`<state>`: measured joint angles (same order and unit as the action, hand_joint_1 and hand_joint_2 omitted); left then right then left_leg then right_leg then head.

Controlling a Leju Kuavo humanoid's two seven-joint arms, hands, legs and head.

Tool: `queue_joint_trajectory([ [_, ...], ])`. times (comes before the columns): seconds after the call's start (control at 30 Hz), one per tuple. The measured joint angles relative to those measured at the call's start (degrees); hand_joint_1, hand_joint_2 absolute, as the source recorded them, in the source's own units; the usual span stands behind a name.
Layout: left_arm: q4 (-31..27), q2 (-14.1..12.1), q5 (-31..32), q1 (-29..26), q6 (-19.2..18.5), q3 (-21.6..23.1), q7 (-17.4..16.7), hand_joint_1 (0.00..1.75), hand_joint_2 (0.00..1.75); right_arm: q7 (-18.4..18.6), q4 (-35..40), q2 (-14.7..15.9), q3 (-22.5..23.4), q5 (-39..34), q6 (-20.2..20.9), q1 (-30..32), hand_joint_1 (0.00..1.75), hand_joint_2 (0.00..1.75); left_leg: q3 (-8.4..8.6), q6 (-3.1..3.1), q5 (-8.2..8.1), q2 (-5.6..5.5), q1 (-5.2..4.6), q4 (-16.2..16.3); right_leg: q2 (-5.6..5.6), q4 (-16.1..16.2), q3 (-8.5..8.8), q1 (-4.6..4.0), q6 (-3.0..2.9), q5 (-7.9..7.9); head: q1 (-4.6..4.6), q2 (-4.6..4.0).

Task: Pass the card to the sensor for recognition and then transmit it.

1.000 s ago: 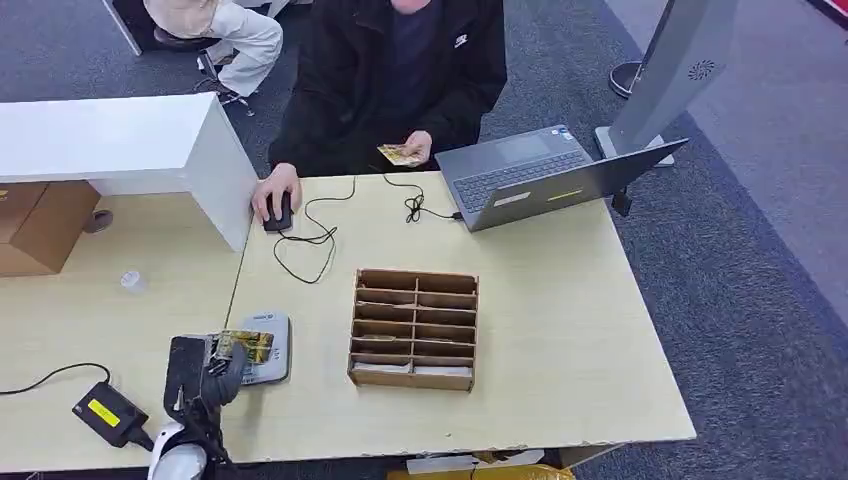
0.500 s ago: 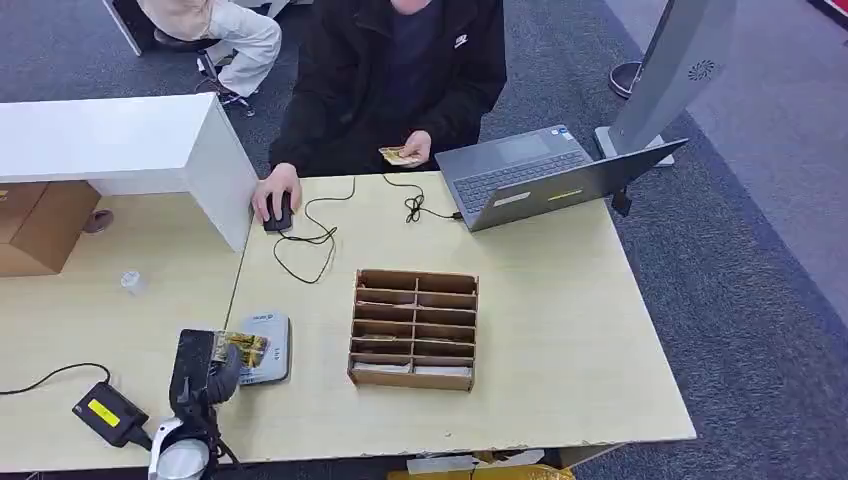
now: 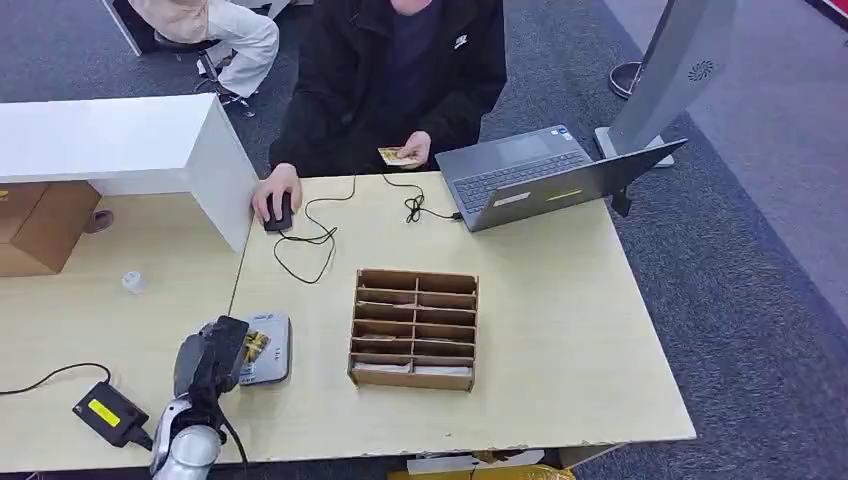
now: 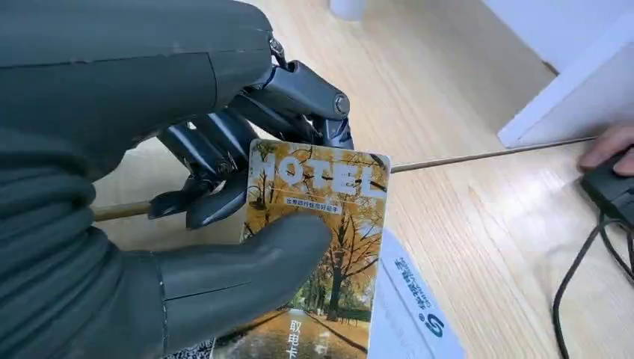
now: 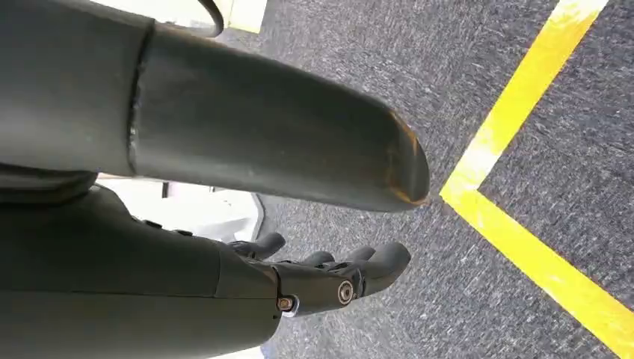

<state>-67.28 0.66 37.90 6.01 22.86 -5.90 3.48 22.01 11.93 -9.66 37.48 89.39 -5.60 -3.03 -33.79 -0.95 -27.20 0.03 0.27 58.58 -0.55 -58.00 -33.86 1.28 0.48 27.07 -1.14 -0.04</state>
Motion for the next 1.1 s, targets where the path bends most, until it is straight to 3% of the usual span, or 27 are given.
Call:
queue_joint_trajectory([
  [0.3, 0.61, -0.48, 0.95, 0.61, -0.63, 1.58, -0.46, 1.75, 1.75, 0.0, 0.0, 0.0, 0.0, 0.0, 0.0, 0.0, 0.0, 0.0, 0.01, 0.0, 0.0, 0.0, 0.0, 0.0, 0.0, 0.0, 0.02, 0.0, 0.0, 0.0, 0.0, 0.0],
  [0.47, 0.31, -0.59, -1.54, 0.55, -1.51, 1.57, 2.68, 1.75, 1.75, -0.17, 0.0, -0.02, 0.0, 0.0, 0.0, 0.0, 0.0, 0.0, 0.01, 0.0, 0.0, 0.0, 0.0, 0.0, 0.0, 0.0, 0.02, 0.0, 0.0, 0.0, 0.0, 0.0],
  [0.63, -3.65, -0.59, -8.33, 0.2, -6.04, 2.32, 6.49, 1.75, 1.75, -0.63, 0.0, -0.02, 0.0, 0.24, 0.0, 0.01, 0.0, 0.0, 0.01, 0.0, 0.0, 0.0, 0.0, 0.0, 0.0, 0.0, 0.01, 0.0, 0.0, 0.0, 0.0, 0.0],
  [0.83, -10.87, -1.05, -10.66, 0.28, -7.24, 5.4, 7.63, 1.75, 1.75, -1.03, 0.0, 0.0, 0.0, 0.31, -0.02, 0.01, 0.0, 0.0, 0.01, 0.0, 0.0, 0.0, 0.0, 0.0, 0.0, 0.0, 0.01, 0.0, 0.0, 0.0, 0.0, 0.0],
  [0.93, -14.2, -2.03, -7.36, 0.94, -5.32, 7.7, 7.91, 1.75, 1.75, -1.13, 0.0, 0.0, 0.0, 0.31, -0.15, 0.0, 0.0, 0.0, 0.02, 0.0, 0.0, 0.0, 0.0, 0.0, 0.0, 0.0, -0.01, 0.0, 0.0, 0.0, 0.0, 0.0],
  [1.1, -15.54, -5.55, 7.25, 4.82, -1.51, 13.0, 6.6, 1.75, 1.75, -1.25, 0.0, 0.0, -0.09, 0.46, 0.0, -0.05, 0.0, 0.0, 0.02, 0.0, 0.03, 0.0, 0.0, 0.0, 0.0, -0.01, 0.0, 0.0, -0.01, 0.0, 0.0, 0.0],
])
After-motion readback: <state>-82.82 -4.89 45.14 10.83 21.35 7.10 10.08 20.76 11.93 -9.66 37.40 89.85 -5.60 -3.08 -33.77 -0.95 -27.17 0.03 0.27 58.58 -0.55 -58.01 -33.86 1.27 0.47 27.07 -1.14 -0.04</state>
